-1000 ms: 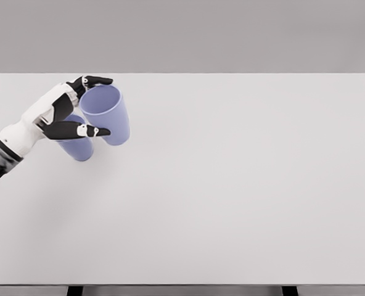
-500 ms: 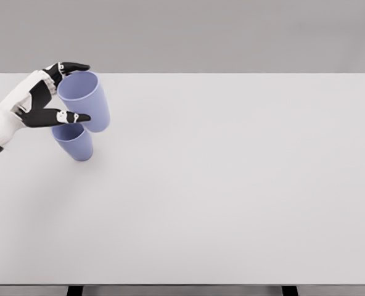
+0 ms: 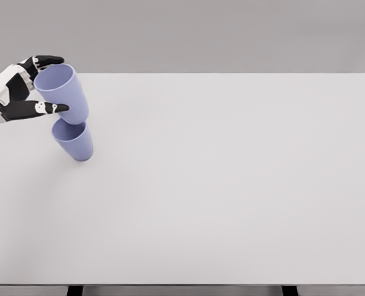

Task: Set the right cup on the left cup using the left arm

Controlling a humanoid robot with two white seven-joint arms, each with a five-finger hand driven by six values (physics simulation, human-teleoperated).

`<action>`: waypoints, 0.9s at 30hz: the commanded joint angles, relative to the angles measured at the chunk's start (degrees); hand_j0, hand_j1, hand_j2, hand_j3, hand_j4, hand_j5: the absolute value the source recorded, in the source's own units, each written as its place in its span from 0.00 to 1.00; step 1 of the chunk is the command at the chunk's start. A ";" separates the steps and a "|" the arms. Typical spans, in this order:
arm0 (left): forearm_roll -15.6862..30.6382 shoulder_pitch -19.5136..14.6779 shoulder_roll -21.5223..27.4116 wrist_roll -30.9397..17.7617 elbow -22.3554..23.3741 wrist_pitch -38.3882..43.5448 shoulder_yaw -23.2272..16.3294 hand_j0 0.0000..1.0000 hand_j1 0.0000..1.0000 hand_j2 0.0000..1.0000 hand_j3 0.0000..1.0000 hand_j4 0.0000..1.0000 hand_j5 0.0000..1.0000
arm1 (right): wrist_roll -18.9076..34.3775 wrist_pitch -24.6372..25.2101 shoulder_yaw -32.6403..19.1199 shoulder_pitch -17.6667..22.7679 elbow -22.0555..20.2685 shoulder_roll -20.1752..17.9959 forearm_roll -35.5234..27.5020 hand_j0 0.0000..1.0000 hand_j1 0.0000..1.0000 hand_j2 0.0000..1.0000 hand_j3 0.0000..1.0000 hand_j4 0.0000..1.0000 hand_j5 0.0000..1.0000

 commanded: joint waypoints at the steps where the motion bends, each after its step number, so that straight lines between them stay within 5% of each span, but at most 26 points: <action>1: 0.71 0.00 0.13 -0.04 1.01 0.00 0.14 0.75 0.75 0.75 0.75 0.75 0.75 | 0.01 0.00 -0.09 0.09 0.00 0.00 0.00 1.00 1.00 1.00 1.00 1.00 1.00; 27: 2.55 1.14 1.97 -0.31 2.24 -0.35 1.37 0.75 0.75 0.75 0.75 0.75 0.75 | 0.01 0.00 0.00 0.09 0.00 0.00 0.00 1.00 1.00 1.00 1.00 1.00 1.00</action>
